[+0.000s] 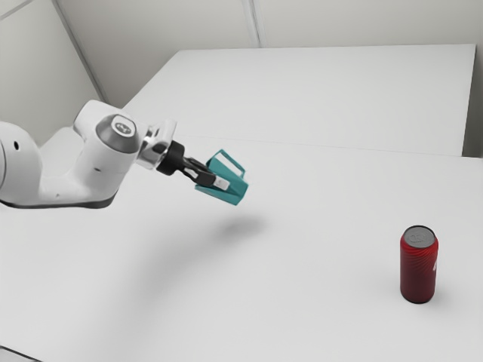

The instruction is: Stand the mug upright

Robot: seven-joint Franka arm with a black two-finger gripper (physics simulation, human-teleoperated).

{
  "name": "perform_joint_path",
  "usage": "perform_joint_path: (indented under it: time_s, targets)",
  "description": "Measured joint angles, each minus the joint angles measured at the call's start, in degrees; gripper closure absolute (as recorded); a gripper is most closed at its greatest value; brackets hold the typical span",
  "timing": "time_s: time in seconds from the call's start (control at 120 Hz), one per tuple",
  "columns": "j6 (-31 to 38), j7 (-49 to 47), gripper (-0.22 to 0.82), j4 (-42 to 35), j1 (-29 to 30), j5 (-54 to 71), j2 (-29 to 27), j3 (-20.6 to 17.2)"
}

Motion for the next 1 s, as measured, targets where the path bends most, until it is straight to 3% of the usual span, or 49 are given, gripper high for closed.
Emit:
perform_joint_path:
  time_s: [0.442,0.783,1.0]
  targets:
    - [-2.92,-21.73,0.79,-0.28,1.18,34.27,-3.65,-0.18]
    - [-5.37,-36.50,0.79,-3.53,0.81,46.89,-7.03,-0.41]
    - [-5.60,-44.27,0.79,-6.45,2.52,50.89,-9.29,-2.61]
